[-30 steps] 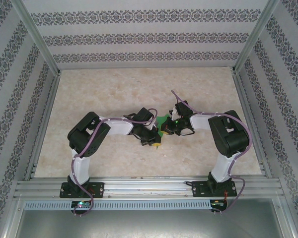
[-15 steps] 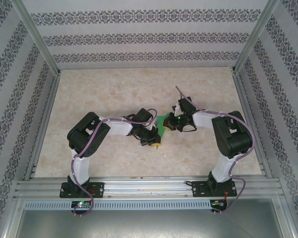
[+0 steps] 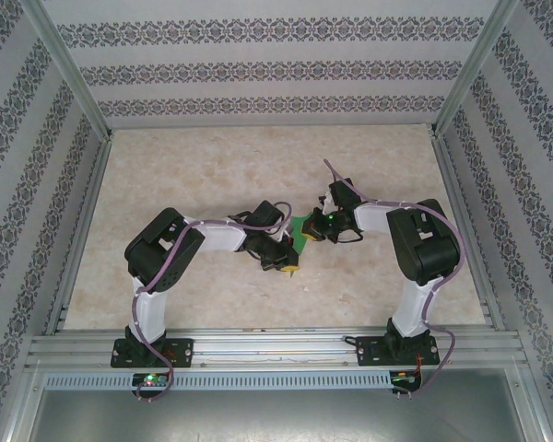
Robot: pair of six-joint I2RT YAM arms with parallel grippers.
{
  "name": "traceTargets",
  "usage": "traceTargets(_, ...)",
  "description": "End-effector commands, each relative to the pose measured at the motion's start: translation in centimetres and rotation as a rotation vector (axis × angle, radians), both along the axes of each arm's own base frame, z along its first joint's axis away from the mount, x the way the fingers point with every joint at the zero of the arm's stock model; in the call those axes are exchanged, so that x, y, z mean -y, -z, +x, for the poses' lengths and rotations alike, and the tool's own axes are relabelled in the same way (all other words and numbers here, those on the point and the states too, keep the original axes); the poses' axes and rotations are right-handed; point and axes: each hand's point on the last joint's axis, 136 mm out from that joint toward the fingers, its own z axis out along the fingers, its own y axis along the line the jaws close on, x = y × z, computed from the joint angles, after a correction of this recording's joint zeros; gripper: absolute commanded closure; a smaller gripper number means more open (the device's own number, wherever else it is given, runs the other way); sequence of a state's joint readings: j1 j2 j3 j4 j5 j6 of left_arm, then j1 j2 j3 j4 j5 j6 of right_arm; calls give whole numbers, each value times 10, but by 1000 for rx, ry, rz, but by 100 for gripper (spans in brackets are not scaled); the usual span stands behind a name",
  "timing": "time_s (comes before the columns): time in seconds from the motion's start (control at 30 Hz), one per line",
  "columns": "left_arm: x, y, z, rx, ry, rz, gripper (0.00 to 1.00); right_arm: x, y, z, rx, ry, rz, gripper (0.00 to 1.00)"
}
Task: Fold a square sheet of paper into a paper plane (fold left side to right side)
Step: Fold the wing for the fifth time at the center of the table.
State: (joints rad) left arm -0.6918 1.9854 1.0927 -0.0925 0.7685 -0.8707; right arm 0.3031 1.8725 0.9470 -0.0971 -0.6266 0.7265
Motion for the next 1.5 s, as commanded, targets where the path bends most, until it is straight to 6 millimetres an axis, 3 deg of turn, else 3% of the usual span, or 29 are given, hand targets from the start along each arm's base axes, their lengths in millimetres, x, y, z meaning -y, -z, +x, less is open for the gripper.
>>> traceTargets(0.0, -7, -8, 5, 5, -11, 44, 100, 16, 29, -13, -84, 26, -85, 100)
traceTargets(0.23, 8, -35, 23, 64, 2, 7, 100, 18, 33, -23, -109, 30, -89, 100)
traceTargets(0.53, 11, -14, 26, 33, 14, 24, 100, 19, 33, -23, -111, 31, -92, 100)
traceTargets(0.93, -7, 18, 2, -35, 33, 81, 100, 26, 42, -29, -135, 20, -138, 100)
traceTargets(1.47, -35, 24, -46, -87, 104, 105, 100, 36, 42, -28, -144, 14, -179, 100)
